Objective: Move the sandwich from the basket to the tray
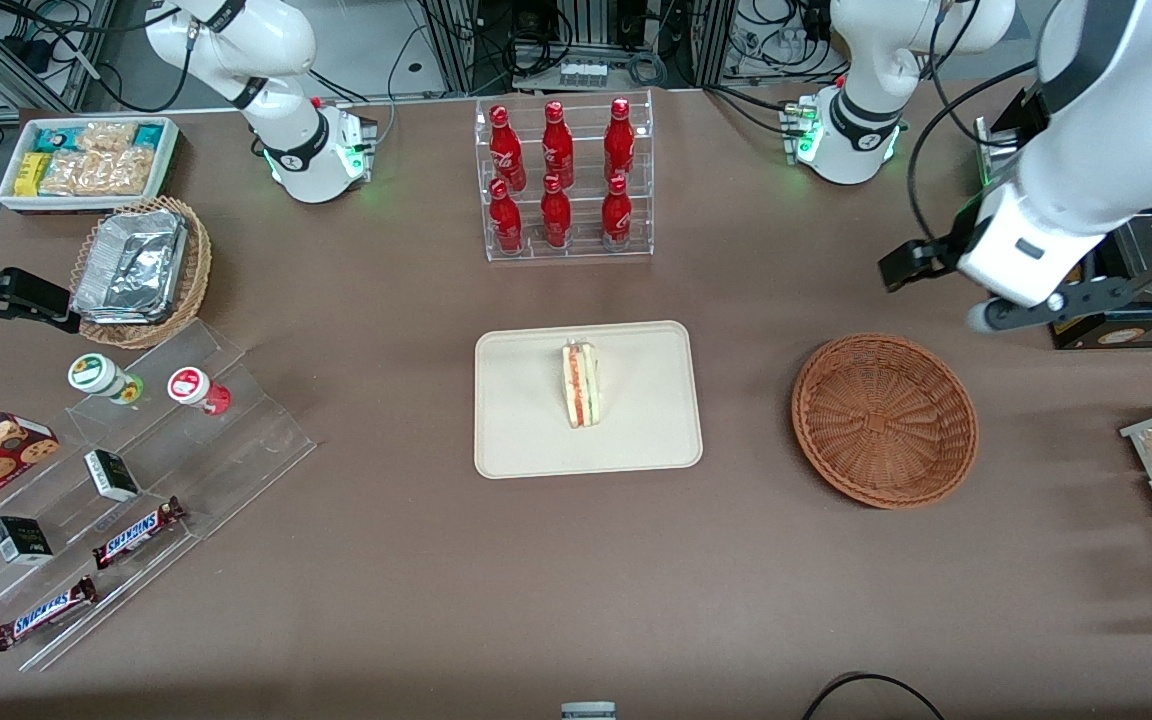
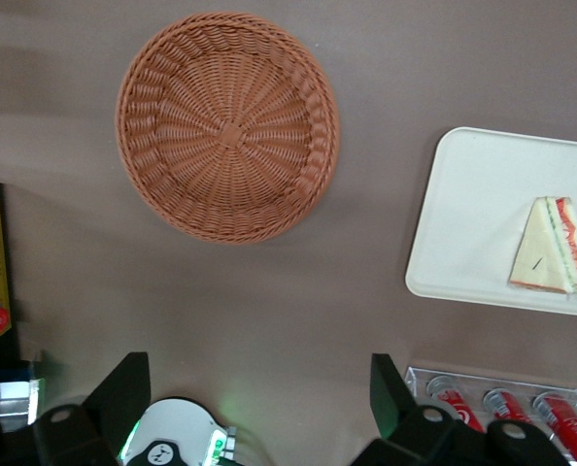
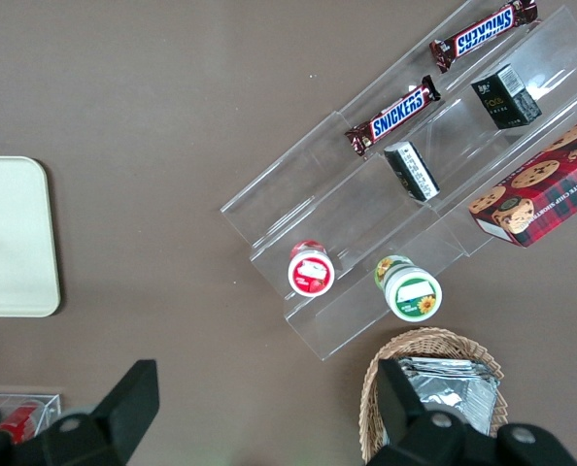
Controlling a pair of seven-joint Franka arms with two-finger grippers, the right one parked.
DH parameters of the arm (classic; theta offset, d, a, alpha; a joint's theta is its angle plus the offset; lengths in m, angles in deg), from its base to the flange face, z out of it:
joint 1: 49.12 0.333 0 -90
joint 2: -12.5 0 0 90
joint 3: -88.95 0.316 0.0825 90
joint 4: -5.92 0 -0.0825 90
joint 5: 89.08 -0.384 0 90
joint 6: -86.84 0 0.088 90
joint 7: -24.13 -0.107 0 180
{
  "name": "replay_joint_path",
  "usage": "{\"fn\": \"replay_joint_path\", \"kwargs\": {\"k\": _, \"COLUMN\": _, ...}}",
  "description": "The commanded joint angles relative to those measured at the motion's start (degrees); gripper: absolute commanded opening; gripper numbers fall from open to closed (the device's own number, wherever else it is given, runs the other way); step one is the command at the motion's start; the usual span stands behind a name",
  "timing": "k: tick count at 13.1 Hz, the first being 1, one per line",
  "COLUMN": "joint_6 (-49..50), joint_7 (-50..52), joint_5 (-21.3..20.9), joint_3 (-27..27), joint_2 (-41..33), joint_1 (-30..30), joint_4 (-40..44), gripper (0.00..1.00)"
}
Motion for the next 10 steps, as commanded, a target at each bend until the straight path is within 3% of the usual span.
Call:
{"fn": "replay_joint_path", "kwargs": {"k": 1, "joint_6": -0.2, "joint_7": -3.2, "joint_5": 0.0, "joint_3": -0.6, "joint_2": -4.4, "joint_1": 2.9, "joint_4": -4.0, "gripper": 1.00}}
{"fn": "replay_joint_path", "kwargs": {"k": 7, "joint_6": 0.6, "joint_7": -8.3, "joint_5": 0.4, "joint_3": -0.8, "joint_2": -5.7, "joint_1": 7.3, "joint_4": -4.1, "gripper": 1.00}}
{"fn": "replay_joint_path", "kwargs": {"k": 10, "joint_6": 0.6, "joint_7": -13.0, "joint_5": 2.7, "joint_3": -1.1, "joint_2": -4.2, "joint_1": 9.9, "joint_4": -0.4, "gripper": 1.00}}
